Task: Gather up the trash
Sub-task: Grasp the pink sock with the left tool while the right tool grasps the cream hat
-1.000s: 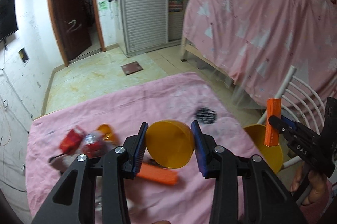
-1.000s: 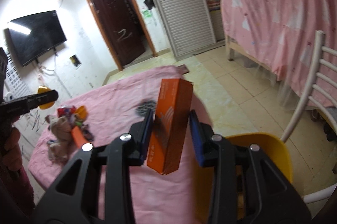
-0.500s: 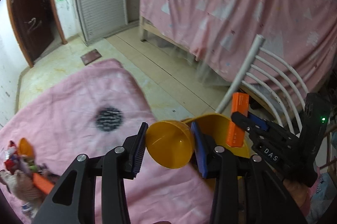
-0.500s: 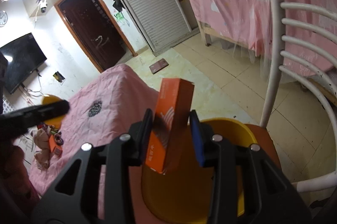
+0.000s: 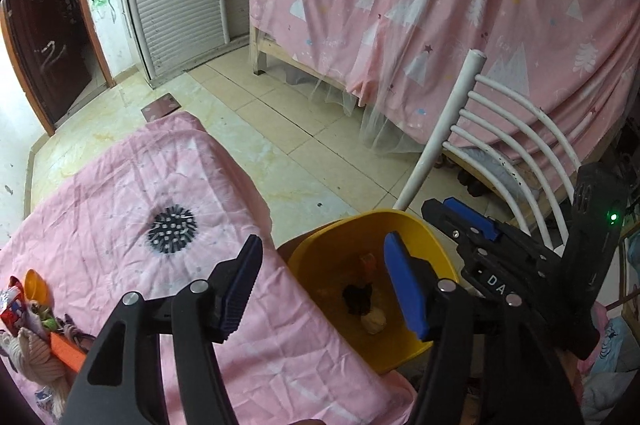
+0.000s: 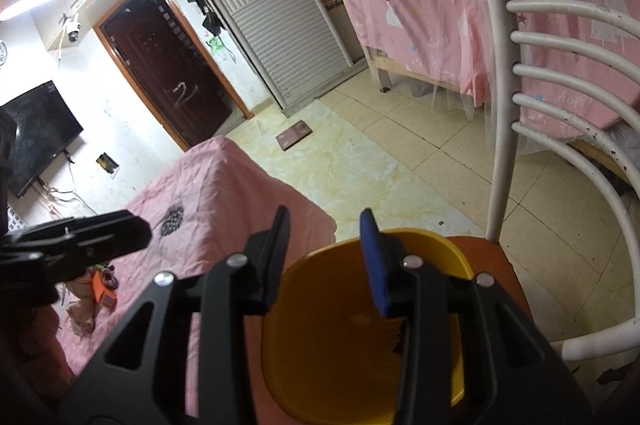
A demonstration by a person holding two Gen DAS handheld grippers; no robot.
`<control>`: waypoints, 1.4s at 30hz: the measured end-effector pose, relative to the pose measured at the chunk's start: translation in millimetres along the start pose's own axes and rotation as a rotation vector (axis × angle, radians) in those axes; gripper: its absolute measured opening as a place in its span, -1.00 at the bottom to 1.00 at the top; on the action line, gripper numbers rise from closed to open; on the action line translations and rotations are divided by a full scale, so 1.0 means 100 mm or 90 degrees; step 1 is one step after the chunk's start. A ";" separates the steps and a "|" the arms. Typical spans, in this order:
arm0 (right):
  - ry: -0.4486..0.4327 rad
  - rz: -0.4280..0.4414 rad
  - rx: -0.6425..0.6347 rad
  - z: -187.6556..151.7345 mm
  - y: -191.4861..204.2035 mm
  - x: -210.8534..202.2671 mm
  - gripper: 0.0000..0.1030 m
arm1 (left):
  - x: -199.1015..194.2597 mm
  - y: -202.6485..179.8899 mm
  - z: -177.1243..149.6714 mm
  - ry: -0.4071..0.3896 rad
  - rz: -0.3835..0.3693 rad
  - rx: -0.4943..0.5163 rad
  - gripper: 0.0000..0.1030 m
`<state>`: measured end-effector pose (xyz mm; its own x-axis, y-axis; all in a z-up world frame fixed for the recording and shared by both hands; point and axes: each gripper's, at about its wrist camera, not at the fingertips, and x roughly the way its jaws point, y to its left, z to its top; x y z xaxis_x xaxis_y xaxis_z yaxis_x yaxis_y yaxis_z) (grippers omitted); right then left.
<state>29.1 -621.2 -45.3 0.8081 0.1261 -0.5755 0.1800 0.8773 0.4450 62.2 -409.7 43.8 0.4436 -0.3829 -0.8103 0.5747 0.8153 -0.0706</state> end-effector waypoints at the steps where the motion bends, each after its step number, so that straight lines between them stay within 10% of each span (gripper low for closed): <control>1: 0.000 0.001 -0.005 0.00 0.04 -0.01 -0.33 | -0.03 0.03 0.00 -0.003 0.002 -0.005 0.10; 10: 0.008 0.031 -0.072 -0.03 0.59 0.03 -0.31 | -0.35 0.40 -0.08 -0.033 0.030 -0.036 0.10; 13: 0.015 0.044 -0.103 -0.07 0.86 0.07 -0.03 | -0.48 0.59 -0.13 -0.044 0.047 -0.054 0.10; 42: 0.108 0.119 -0.333 -0.73 2.93 0.56 -0.03 | -1.53 2.97 -0.98 -0.102 0.206 -0.250 0.10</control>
<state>86.2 -323.5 3.1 0.6904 0.3357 -0.6408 -0.2936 0.9396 0.1759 97.6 -66.4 89.5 0.6724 -0.1212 -0.7302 0.1035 0.9922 -0.0694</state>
